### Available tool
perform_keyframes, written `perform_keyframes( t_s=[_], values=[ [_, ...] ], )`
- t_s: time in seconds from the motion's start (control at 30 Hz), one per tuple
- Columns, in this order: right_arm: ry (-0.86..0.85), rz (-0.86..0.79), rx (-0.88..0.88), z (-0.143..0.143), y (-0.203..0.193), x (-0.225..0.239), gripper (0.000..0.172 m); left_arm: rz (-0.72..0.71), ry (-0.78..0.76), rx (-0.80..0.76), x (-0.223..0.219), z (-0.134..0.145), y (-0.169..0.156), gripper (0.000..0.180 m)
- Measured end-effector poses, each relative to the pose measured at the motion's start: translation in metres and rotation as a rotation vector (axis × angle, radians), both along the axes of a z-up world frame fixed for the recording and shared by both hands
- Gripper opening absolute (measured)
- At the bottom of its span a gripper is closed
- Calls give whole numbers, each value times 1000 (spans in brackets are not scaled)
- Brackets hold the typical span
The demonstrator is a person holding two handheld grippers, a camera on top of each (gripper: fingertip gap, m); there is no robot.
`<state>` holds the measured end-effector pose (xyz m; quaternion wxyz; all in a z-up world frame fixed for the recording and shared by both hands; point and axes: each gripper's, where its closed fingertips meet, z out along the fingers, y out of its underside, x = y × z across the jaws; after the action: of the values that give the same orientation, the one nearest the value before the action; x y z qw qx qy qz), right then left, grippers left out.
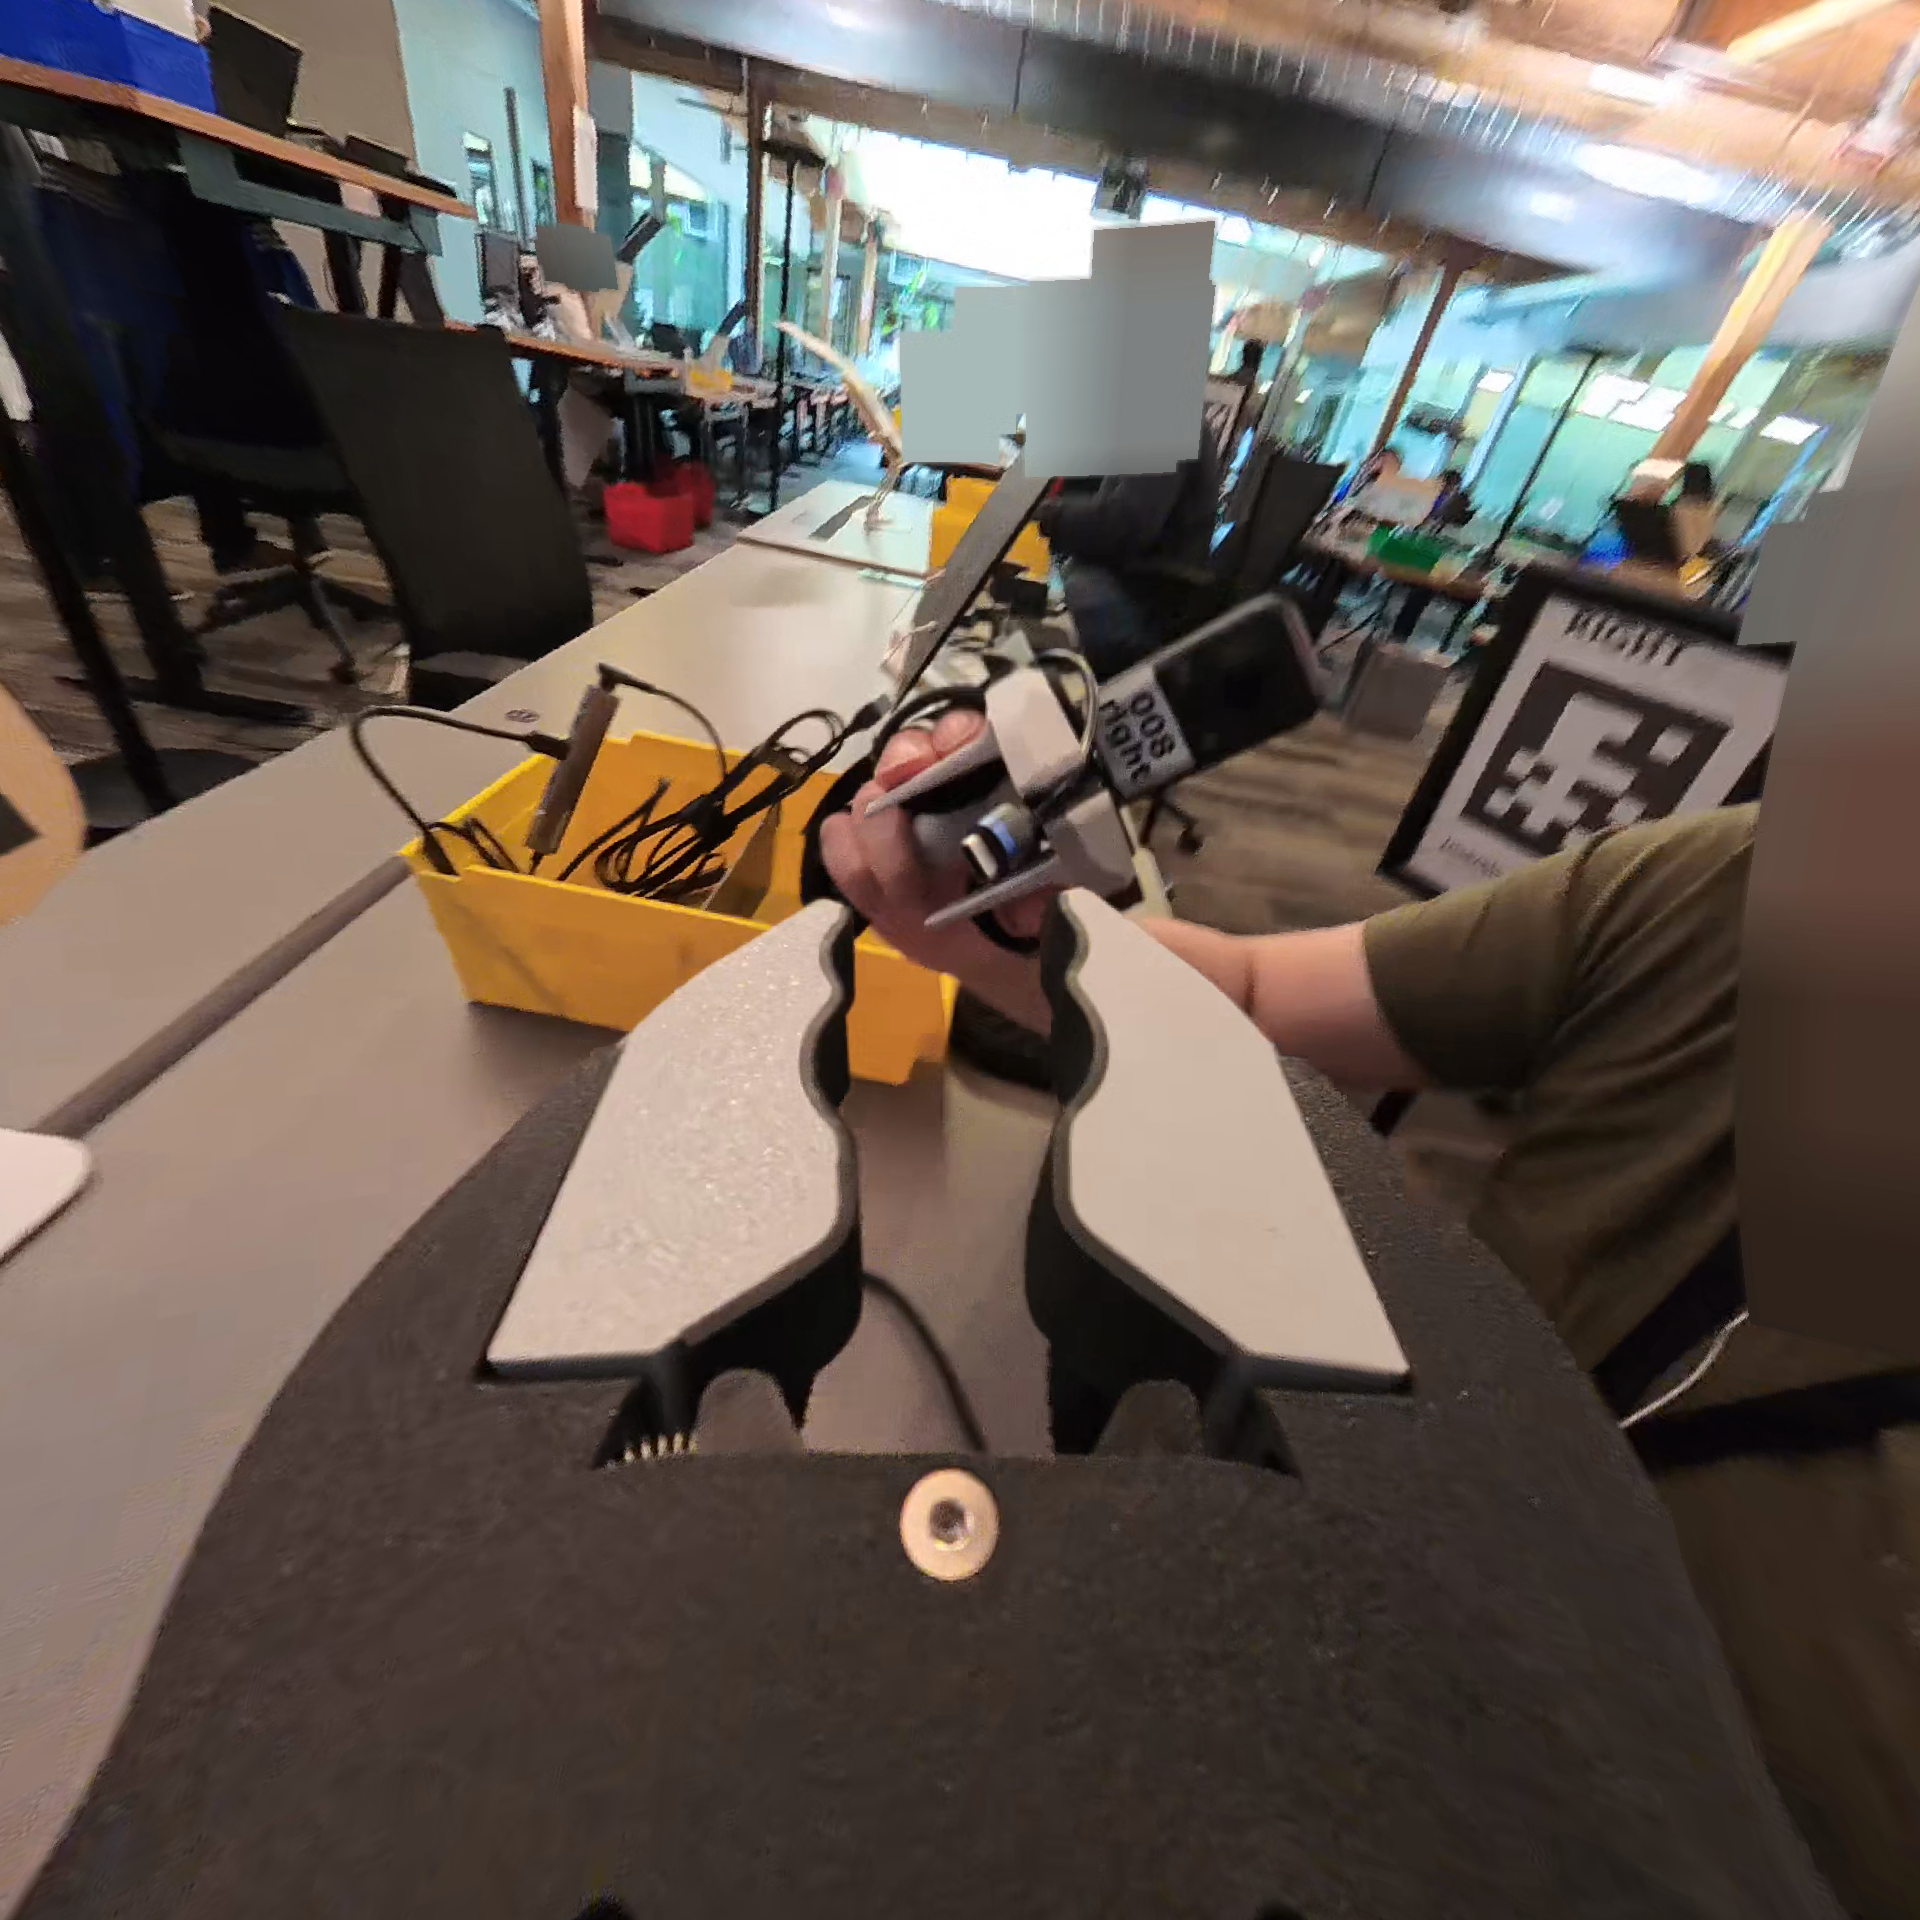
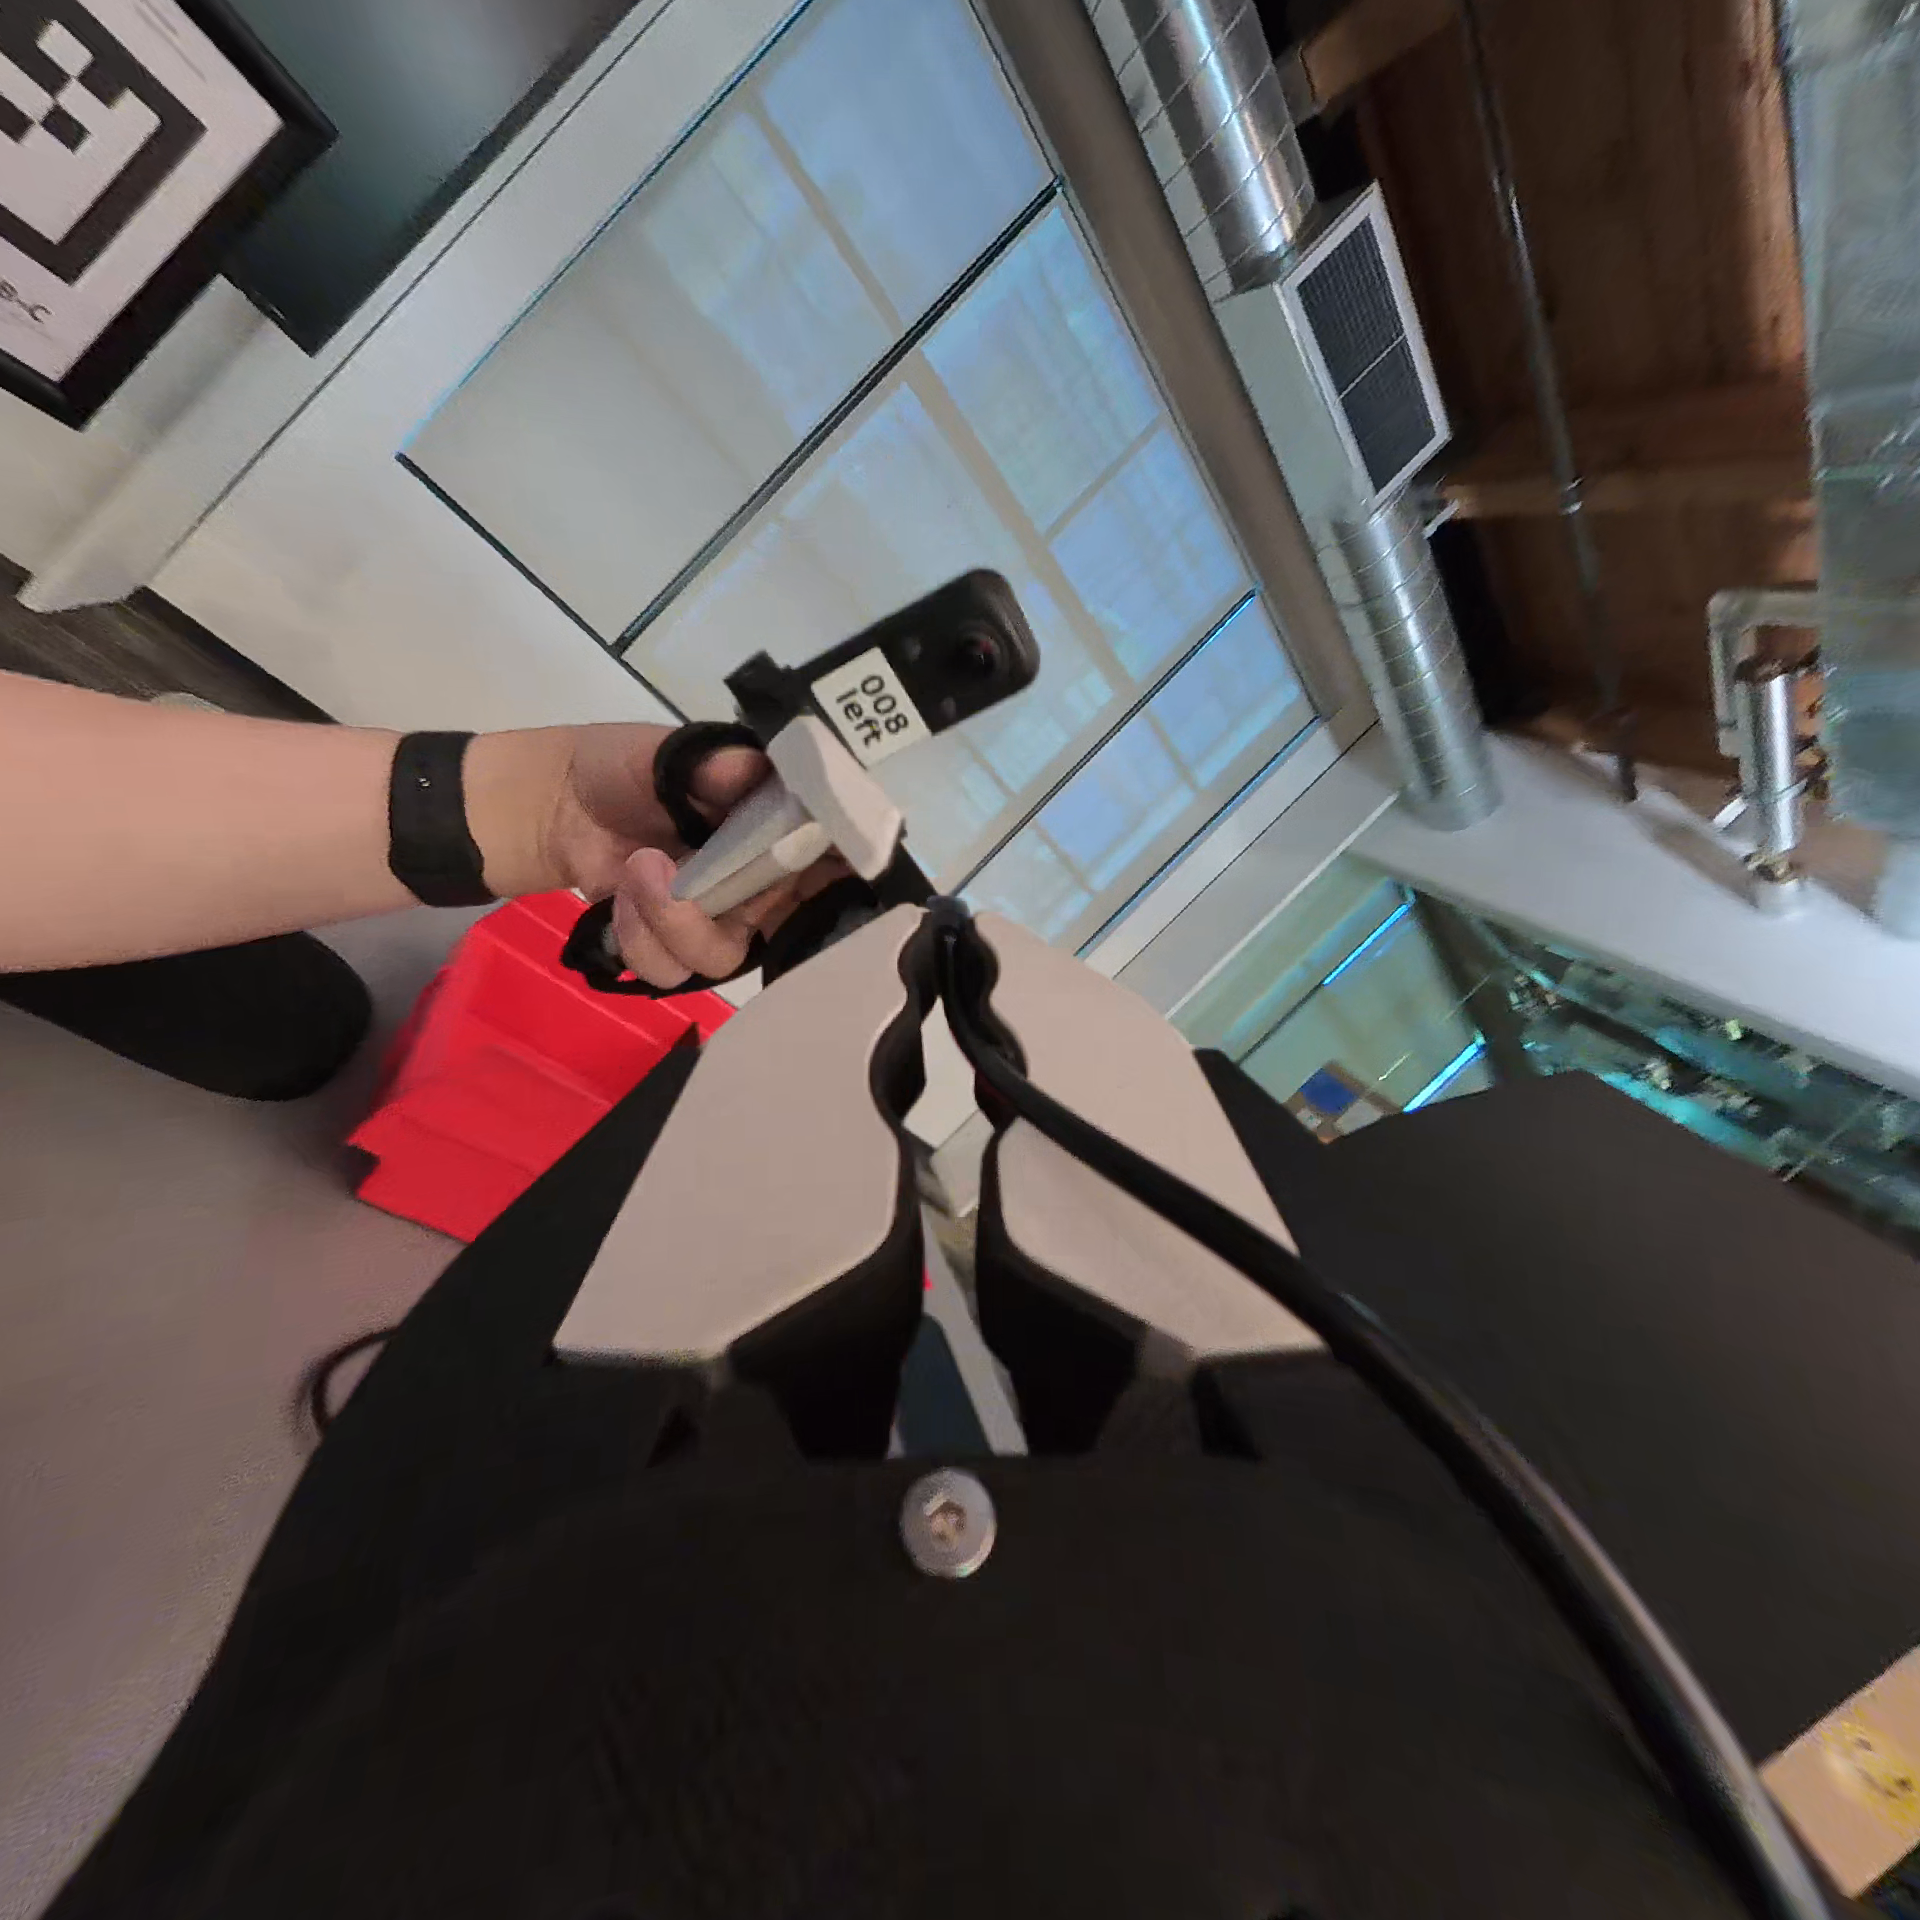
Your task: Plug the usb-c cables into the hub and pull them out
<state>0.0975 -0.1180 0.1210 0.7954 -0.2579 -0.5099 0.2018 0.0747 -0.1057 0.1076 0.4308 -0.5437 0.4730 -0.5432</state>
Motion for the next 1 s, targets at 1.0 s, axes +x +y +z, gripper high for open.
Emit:
perform_keyframes(
  t_s=[1.0],
  values=[
    [-195, -182, 64, -25, 17, -16, 7, -18, 77, 24, 8, -13, 4, 8]
  ],
)
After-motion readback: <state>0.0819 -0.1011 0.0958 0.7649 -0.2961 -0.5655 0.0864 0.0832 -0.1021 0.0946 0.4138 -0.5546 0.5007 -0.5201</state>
